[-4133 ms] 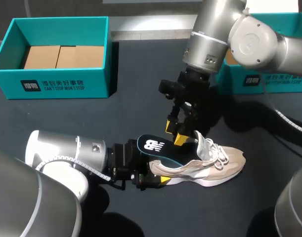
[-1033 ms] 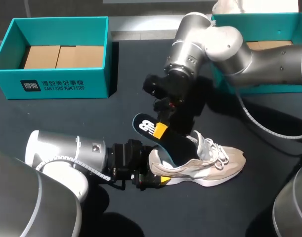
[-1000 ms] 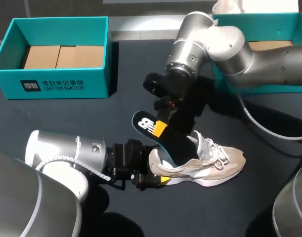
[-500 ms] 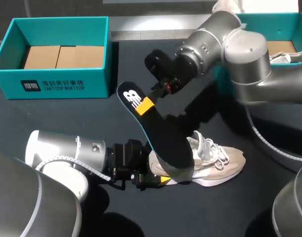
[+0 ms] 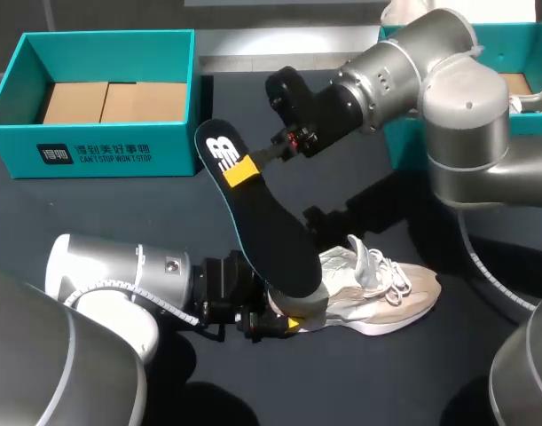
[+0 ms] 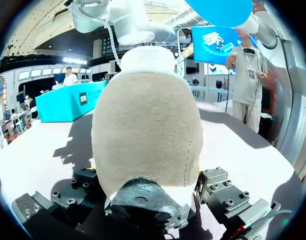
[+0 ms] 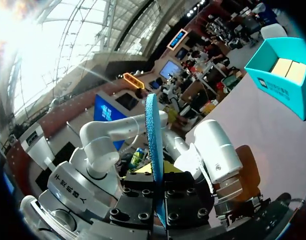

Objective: Take the shoe out of the shoebox, open the shoe tongue, remove and reinsert the insole, then place the shoe into the shoebox

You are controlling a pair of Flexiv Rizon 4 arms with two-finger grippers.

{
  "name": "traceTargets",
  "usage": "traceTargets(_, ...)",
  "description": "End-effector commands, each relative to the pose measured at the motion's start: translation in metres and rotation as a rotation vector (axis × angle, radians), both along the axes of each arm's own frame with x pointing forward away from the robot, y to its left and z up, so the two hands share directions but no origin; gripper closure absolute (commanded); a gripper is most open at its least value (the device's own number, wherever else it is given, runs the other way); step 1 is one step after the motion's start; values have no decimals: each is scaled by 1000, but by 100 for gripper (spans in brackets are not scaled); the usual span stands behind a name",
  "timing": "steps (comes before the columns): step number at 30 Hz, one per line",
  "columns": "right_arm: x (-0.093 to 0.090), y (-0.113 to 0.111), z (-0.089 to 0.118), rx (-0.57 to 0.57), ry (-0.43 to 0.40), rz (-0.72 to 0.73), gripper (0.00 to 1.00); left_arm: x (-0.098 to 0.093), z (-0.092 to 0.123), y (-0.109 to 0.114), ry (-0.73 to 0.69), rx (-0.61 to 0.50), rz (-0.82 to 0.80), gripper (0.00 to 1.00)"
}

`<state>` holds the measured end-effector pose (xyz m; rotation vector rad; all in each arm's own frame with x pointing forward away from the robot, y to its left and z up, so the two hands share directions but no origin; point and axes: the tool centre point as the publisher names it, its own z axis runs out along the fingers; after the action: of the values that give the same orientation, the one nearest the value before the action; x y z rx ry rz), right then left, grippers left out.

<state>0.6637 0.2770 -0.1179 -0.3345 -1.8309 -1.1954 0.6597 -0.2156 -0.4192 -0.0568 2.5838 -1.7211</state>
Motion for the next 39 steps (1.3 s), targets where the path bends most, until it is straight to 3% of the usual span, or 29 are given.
traceTargets(1,-5,-3,1,-60,-49,-77,100,-1,-1,-1,-1,2,2,100)
traceTargets(6,-5,-3,1,-60,-49,-77,100,-1,-1,-1,-1,2,2,100)
traceTargets(7,-4,-5,5,-41,-42,-143,100,-1,-1,-1,-1,2,2,100)
traceTargets(14,-3,-5,52,151,-118,-429,100,-1,-1,-1,-1,2,2,100)
traceTargets(20,-6,8,85,192,-123,-520,100,-1,-1,-1,-1,2,2,100)
traceTargets(23,-9,13,103,195,-103,-570,100,-1,-1,-1,-1,2,2,100)
traceTargets(30,-18,12,136,263,36,-658,100,-1,-1,-1,-1,2,2,100)
traceTargets(39,-18,12,136,263,36,-658,100,-1,-1,-1,-1,2,2,100)
